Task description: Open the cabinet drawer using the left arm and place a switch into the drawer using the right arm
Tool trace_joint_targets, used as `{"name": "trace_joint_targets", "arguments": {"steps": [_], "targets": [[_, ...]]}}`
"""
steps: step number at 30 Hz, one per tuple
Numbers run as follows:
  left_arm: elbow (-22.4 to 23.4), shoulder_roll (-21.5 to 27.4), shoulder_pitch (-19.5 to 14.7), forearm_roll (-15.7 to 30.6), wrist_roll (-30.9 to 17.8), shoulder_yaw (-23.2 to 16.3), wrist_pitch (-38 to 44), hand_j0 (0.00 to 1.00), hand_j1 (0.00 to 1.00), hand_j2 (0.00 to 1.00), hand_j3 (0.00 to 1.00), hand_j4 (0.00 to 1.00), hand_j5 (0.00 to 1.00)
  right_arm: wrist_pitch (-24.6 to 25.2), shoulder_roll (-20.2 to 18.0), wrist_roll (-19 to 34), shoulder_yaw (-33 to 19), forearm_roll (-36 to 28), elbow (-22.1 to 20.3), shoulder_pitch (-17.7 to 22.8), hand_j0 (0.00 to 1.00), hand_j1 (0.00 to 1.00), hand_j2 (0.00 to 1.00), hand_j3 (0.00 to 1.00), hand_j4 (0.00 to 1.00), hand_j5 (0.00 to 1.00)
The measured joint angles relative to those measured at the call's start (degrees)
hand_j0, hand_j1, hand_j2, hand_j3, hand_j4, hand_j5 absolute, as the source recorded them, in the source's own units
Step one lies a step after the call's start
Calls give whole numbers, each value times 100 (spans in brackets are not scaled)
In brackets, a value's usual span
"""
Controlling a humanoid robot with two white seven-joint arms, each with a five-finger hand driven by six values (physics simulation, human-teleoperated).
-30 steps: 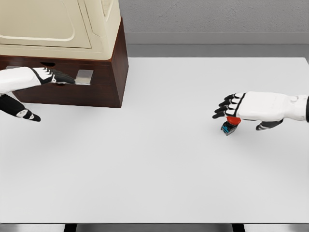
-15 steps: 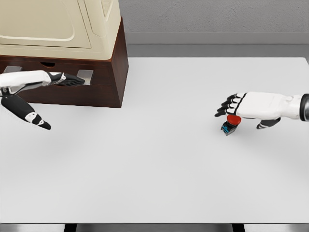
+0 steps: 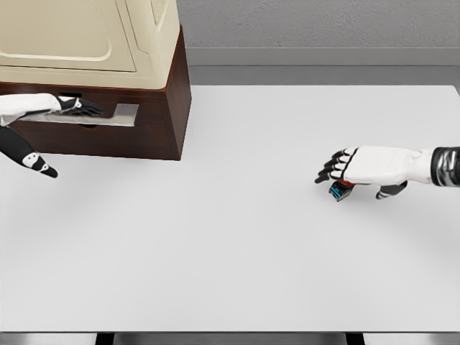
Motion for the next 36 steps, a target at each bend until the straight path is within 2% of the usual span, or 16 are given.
{"name": "trace_joint_targets", "arguments": {"steps": [8, 16, 23, 36], "targets": [[223, 77, -52, -43, 0, 95, 4, 100, 100, 100, 100, 100, 100, 1, 56, 0, 43, 31, 23, -53, 100, 100, 100, 100, 100, 100], [432, -30, 18, -462, 0, 49, 13, 100, 100, 100, 100, 100, 100, 1, 87, 0, 67, 39, 104, -114, 100, 100, 100, 100, 100, 100], [779, -157, 105, -162, 0, 37, 21, 100, 100, 100, 100, 100, 100, 0, 102, 0, 69, 40, 115, -114, 100, 100, 100, 100, 100, 100], [883, -128, 280, -113, 20, -7, -30, 100, 100, 100, 100, 100, 100, 0, 114, 0, 78, 43, 116, -114, 100, 100, 100, 100, 100, 100]]}}
